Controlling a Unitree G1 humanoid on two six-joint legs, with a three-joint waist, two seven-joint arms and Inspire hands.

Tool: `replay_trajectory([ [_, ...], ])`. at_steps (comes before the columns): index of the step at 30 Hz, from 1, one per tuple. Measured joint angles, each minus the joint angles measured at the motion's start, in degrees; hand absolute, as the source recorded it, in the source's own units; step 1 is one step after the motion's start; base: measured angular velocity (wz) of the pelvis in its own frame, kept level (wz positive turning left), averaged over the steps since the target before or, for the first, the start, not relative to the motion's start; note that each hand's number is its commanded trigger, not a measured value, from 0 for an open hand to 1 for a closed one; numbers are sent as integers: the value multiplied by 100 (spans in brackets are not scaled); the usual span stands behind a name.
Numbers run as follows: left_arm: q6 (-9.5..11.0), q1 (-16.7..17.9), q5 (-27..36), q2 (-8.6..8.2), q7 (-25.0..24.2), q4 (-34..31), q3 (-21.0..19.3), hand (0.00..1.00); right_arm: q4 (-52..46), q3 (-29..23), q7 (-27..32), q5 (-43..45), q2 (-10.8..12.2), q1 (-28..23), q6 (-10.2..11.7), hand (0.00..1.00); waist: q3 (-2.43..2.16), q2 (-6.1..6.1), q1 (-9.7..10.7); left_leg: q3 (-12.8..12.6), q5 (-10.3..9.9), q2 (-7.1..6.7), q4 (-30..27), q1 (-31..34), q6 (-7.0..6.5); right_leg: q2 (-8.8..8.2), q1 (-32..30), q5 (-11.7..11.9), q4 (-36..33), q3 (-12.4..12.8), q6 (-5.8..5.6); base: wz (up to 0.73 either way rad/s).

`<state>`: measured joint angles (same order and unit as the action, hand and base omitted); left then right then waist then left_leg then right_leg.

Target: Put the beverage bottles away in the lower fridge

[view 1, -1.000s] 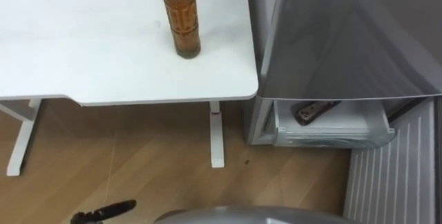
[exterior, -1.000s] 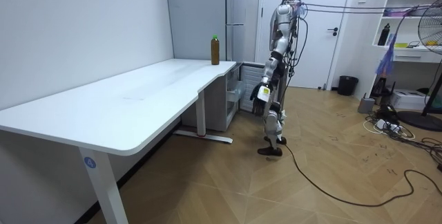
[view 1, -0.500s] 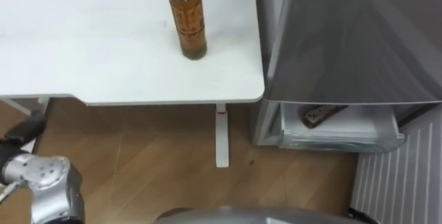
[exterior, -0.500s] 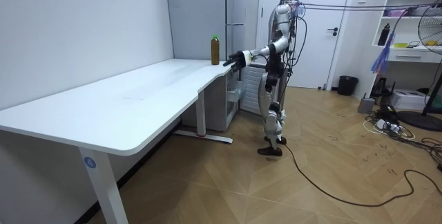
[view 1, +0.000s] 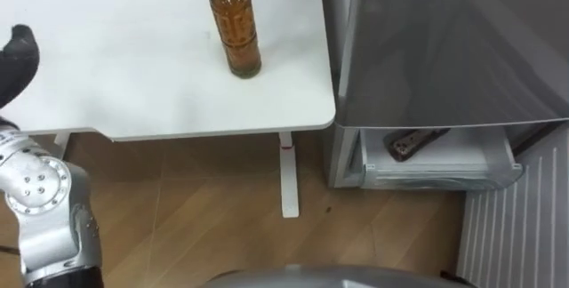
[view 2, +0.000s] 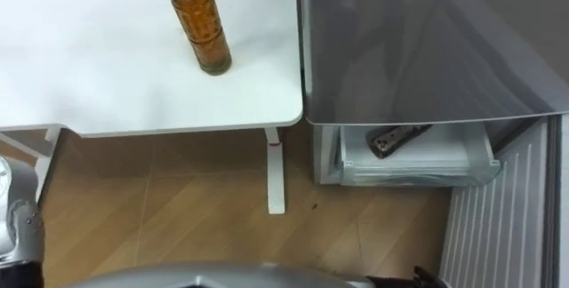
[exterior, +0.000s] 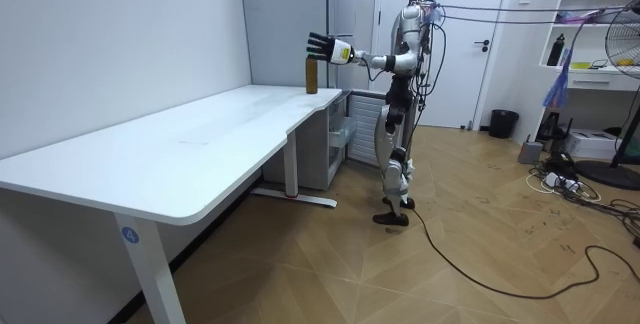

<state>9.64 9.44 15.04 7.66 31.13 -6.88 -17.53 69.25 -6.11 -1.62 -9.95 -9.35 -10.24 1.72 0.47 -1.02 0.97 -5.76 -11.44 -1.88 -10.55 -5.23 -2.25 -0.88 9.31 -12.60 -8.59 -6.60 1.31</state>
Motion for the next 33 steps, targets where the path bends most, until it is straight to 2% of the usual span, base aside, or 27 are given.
replay_trajectory([
  [3,-11,-1,352,-2,-500,14,319,0,17,-8,-47,-2,53,35,68,0,25,45,56,-30,1,11,-1,-22,-1,0,-4,0,-6,46,0,-5],
  [6,-52,-117,349,-3,-994,41,583,0,213,-8,-51,5,81,172,103,0,47,84,127,-33,1,12,-2,-21,-1,-2,-18,0,-6,53,0,-2],
  [12,-128,-284,349,-2,-1729,128,715,0,274,-11,-54,32,80,222,126,0,35,92,249,-60,0,17,29,-17,0,10,-54,0,-8,145,1,-4],
  [13,-193,-319,349,-1,-1835,128,723,0,305,-11,-48,32,79,221,124,0,33,91,276,-60,-1,16,28,-17,0,10,-54,0,-8,154,0,0],
  [20,-474,-445,356,87,-2274,312,735,0,443,-11,-48,144,74,216,48,0,12,116,379,-76,0,23,27,-31,1,14,-68,0,-41,195,1,-3],
  [22,-561,-520,352,138,-2348,443,738,0,445,-18,-49,251,72,212,-38,0,-1,135,402,-73,0,26,21,-40,1,15,-69,0,-64,195,1,0],
  [28,-710,-521,351,190,-2506,463,731,0,429,-80,-77,577,66,222,-121,0,-10,129,489,-68,-5,32,17,-40,-6,19,-111,1,-150,197,1,-2],
  [33,-722,-535,370,211,-2572,464,740,0,425,-77,-105,699,39,215,-227,0,-15,97,508,-68,-4,38,-12,-44,-6,22,-133,1,-216,194,1,-1],
])
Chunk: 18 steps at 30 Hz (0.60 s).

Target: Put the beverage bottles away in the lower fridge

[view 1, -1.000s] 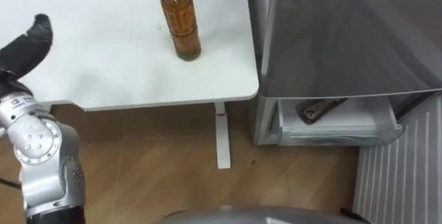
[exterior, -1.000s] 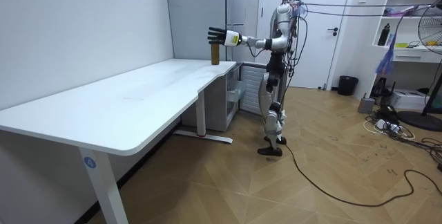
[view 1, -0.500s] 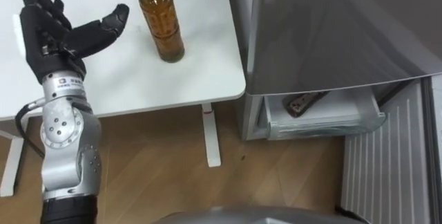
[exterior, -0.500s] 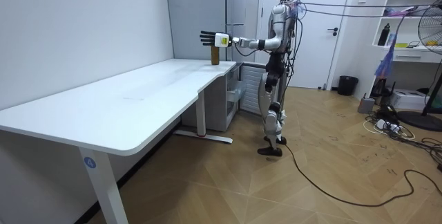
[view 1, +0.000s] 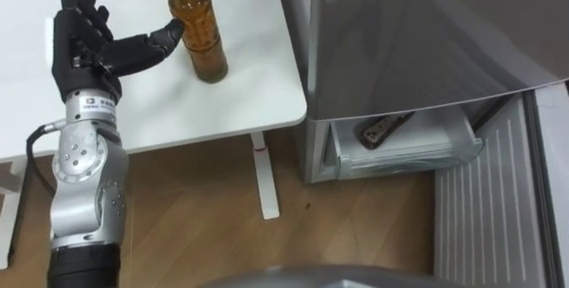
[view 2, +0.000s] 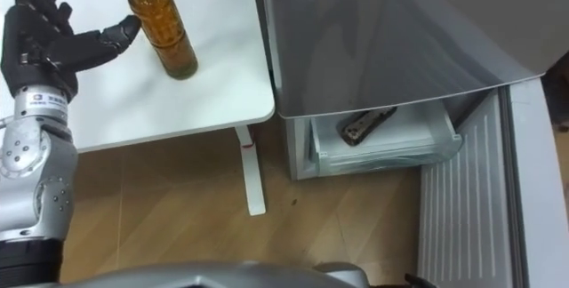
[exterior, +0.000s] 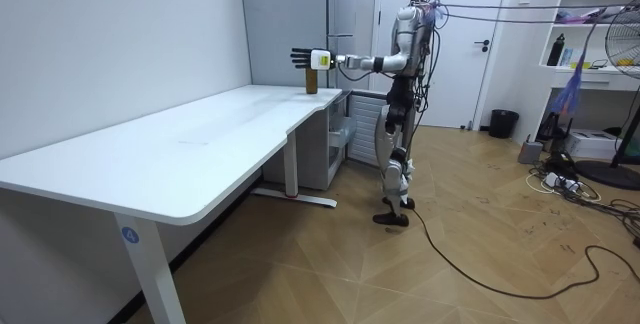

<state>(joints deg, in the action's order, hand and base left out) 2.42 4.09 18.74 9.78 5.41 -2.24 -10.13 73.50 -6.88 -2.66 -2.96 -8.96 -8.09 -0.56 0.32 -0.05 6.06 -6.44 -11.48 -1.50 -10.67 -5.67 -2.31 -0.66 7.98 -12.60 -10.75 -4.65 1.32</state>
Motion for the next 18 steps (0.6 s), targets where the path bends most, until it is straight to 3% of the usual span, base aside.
replay_trajectory([
  [5,-4,-53,209,2,-118,5,28,0,6,4,0,115,-31,0,-36,0,3,-12,-1,-3,0,0,-6,-5,0,-2,1,0,-4,-4,0,0],
  [13,-222,-615,204,19,-188,512,30,0,-3,4,4,124,-80,13,-109,0,43,-104,-8,-71,0,10,29,-6,0,1,-28,0,5,11,0,-3],
  [18,-269,-806,386,25,-211,838,28,0,-57,-14,12,136,-107,6,-202,0,21,-179,21,-127,1,11,92,-12,0,10,-77,1,3,108,0,-8],
])
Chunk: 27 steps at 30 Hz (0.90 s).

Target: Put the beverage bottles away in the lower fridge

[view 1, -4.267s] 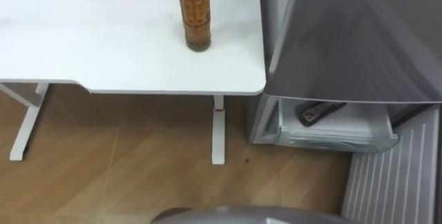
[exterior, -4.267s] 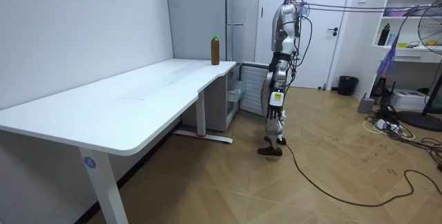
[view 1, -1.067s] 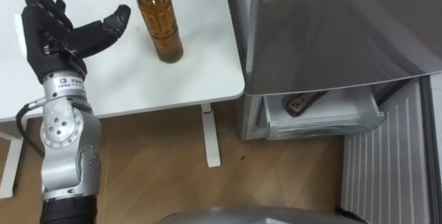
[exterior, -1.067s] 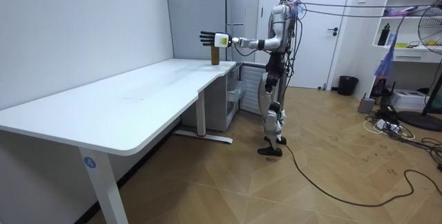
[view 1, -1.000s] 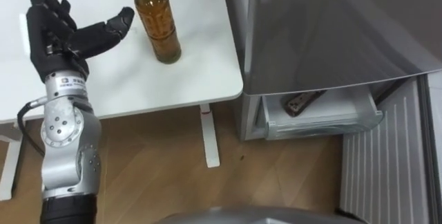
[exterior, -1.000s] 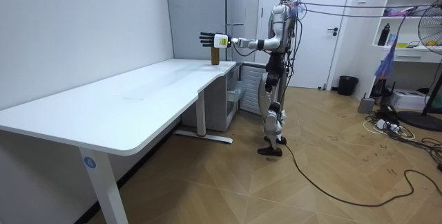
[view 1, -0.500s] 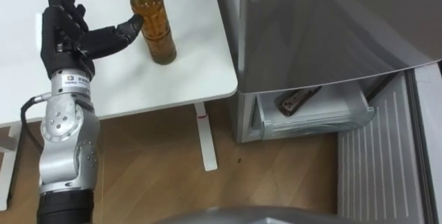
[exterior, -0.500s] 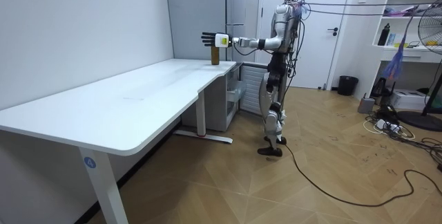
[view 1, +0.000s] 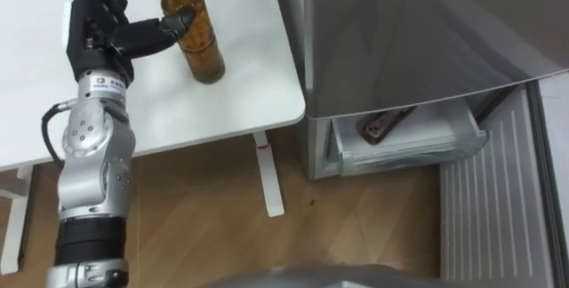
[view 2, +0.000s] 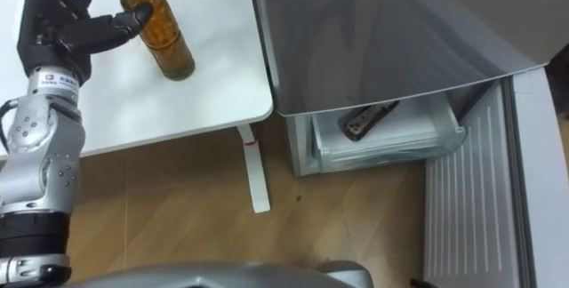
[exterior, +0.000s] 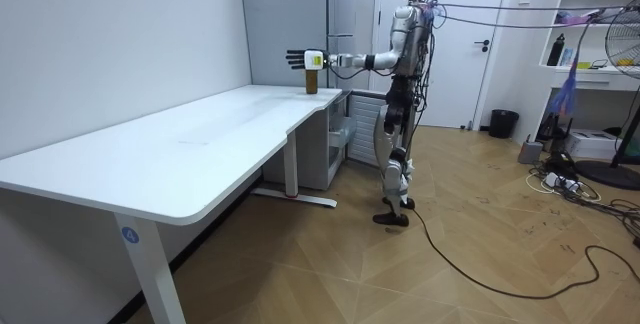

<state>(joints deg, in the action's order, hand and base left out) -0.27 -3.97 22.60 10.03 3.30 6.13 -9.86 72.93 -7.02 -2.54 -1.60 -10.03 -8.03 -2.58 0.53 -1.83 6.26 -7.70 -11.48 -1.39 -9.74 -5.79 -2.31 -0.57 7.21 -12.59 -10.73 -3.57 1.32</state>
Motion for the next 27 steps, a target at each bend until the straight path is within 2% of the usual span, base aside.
replay_trajectory([
  [4,-16,-173,53,5,-20,426,1,0,-5,-9,1,168,-1,8,6,0,8,13,59,-14,1,-23,1,-24,1,1,7,0,3,37,0,-3],
  [8,-22,-270,116,33,-41,454,1,0,-11,-10,-2,260,-6,24,6,0,41,65,100,-20,1,-23,12,-64,1,2,31,-1,7,84,-1,-3],
  [10,-71,-396,289,146,-66,585,1,0,-12,-10,-12,267,-34,46,3,0,46,73,102,-42,1,-23,17,-84,1,17,29,-2,13,187,-3,-12],
  [12,-120,-489,423,233,-108,669,1,0,-10,-15,-13,267,-58,55,-3,0,44,72,109,-51,1,-24,23,-89,0,21,21,-3,19,208,-4,-9],
  [14,-127,-507,633,313,-165,735,0,0,-6,-57,-14,368,-90,57,-9,0,32,51,112,-87,1,-25,26,-93,0,25,10,-3,23,212,-4,-8],
  [16,-220,-507,891,397,-179,825,8,0,8,-102,-10,489,-116,68,-58,0,10,17,154,-90,1,-25,25,-95,0,29,11,-2,9,212,-3,-2],
  [21,-361,-509,939,416,-289,968,23,0,28,-108,-1,647,-122,76,-203,0,-29,-46,179,-90,1,-22,19,-101,1,31,19,-1,8,192,0,0],
  [27,-451,-555,928,530,-404,1088,34,0,37,-111,-2,821,-133,130,-239,0,-14,-43,195,-91,0,-20,21,-167,2,28,80,-3,9,198,-1,0],
])
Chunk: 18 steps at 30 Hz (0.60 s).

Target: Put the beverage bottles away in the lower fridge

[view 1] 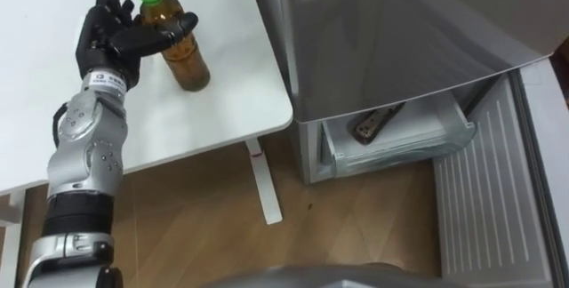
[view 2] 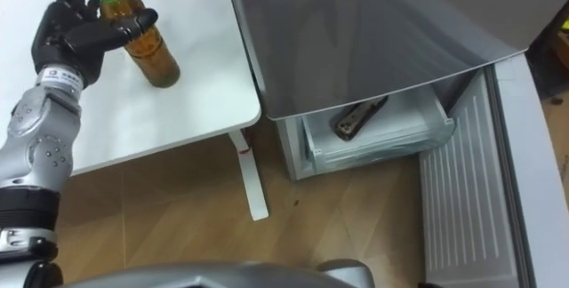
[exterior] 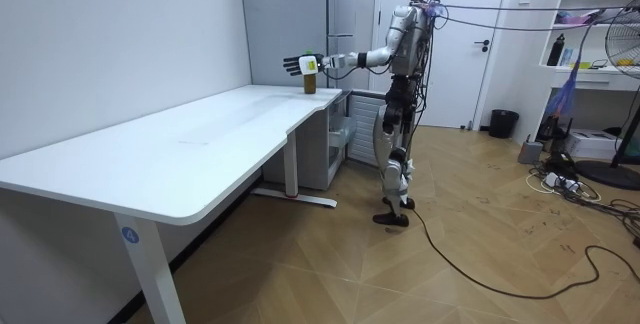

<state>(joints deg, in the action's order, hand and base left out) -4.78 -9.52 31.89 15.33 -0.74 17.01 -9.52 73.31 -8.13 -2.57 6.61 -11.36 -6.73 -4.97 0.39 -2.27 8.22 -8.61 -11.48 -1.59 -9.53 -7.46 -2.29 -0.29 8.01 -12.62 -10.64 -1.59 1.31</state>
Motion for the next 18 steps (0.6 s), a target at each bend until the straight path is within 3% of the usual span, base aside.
replay_trajectory([
  [7,-18,-124,-5,113,-51,1,65,0,11,2,9,51,-3,-1,-91,0,10,15,17,4,-2,5,3,8,-4,5,-20,-9,-6,49,-4,0],
  [15,-106,-167,-52,117,-242,113,83,0,20,0,54,69,-3,9,-139,0,4,7,101,38,-2,-2,-1,44,-3,15,-44,-4,-2,72,3,0],
  [18,-144,-328,-118,129,-251,287,147,0,20,2,60,68,-4,5,-146,0,1,-11,90,37,-2,-4,-2,55,-3,17,-62,-3,-8,124,5,-1],
])
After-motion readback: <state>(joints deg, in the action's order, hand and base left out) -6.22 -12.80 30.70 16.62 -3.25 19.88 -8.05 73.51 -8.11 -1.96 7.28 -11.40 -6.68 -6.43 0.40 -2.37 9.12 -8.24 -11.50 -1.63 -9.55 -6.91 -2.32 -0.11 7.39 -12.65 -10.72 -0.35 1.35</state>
